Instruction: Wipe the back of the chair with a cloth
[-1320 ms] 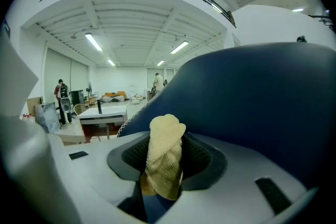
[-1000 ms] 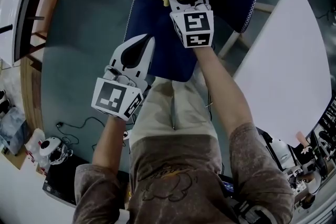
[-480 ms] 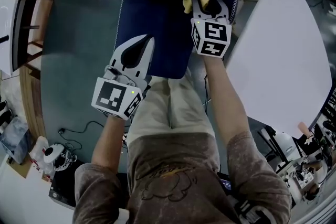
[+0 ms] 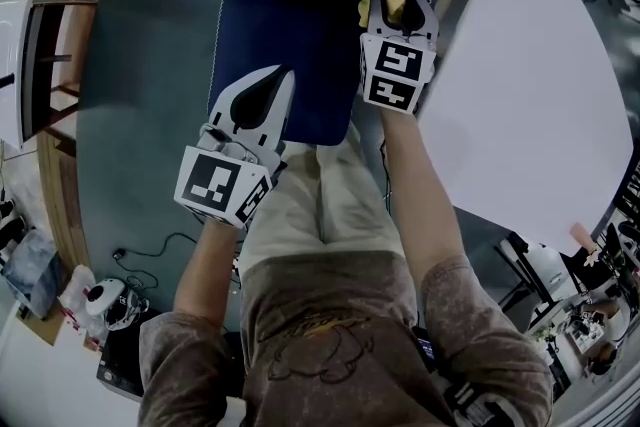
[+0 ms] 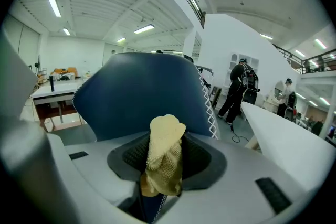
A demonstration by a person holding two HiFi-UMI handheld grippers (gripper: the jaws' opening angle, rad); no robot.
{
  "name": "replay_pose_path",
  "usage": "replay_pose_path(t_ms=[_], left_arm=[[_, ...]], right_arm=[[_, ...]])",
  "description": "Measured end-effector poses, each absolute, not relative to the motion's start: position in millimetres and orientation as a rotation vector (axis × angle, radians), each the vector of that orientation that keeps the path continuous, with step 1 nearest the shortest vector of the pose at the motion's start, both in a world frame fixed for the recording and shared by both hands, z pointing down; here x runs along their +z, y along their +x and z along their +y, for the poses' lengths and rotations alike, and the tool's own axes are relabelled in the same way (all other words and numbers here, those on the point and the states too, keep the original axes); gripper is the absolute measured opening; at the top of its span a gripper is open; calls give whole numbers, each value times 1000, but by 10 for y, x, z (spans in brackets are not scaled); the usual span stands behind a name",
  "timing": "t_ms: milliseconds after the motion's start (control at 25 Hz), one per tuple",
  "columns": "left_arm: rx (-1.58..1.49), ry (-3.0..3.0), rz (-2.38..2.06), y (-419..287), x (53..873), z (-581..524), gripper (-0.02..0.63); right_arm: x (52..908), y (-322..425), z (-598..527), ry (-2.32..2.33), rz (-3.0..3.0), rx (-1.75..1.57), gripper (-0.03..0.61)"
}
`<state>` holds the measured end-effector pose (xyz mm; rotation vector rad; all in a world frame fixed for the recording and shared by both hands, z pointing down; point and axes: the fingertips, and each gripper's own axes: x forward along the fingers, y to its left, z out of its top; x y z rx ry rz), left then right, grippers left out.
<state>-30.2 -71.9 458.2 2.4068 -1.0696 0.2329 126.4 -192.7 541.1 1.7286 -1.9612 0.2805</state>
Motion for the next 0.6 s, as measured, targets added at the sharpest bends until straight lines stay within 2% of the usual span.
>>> replay_pose_path(t_ms=[320,600], left_arm=[[216,2392,-1087,-326,4558,-609,9],[195,2362,-1133,-459,4578,-581,9]], right_arm=[[5357,1260,-1861,1770,-1965,328,169],[5356,772,-1699,1654,-2190,397,170]])
